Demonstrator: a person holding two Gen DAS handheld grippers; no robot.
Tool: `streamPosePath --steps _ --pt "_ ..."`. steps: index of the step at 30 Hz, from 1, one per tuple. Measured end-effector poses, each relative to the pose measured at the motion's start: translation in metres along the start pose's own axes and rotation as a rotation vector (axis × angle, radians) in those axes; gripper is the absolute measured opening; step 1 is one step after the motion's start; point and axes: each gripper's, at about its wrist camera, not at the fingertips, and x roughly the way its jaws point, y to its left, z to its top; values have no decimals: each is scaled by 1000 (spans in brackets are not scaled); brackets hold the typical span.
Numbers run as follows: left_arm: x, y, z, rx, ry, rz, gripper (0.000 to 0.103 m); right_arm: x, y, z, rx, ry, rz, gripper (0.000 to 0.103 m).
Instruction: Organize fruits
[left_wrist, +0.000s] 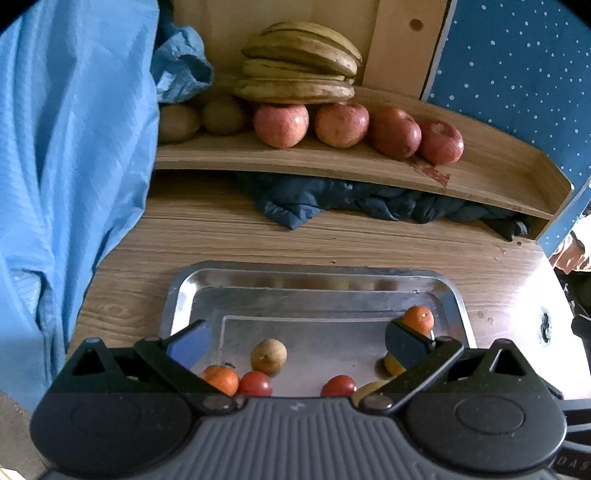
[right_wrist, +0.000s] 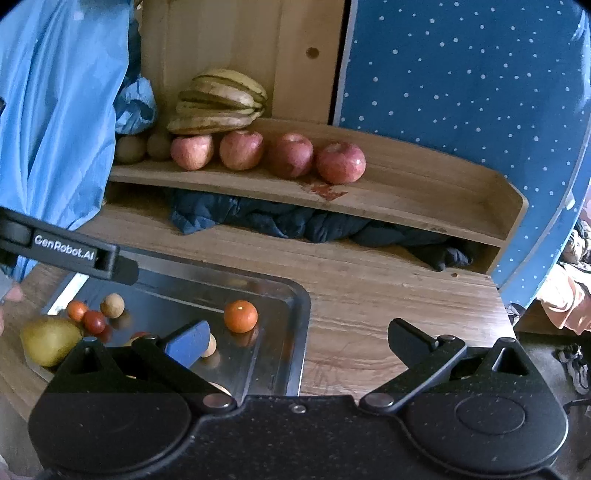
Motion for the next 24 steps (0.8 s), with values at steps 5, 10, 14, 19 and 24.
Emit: streamPosePath --steps 5,10,14,19,24 --pt "-10 4 -4 -10 -19 11 103 -5 1 -1 5 -19 2 102" --pt "-16 8 -7 -16 -24 21 103 -10 4 -1 8 -39 5 102" --pt "-21 10 -9 -11 -42 36 103 -11 6 -2 19 -42 6 102" --pt "-24 16 -11 -18 -44 56 103 -11 7 -4 36 -49 8 102" --pt "-29 24 -14 -22 -37 74 103 -12 9 -3 63 -56 12 102"
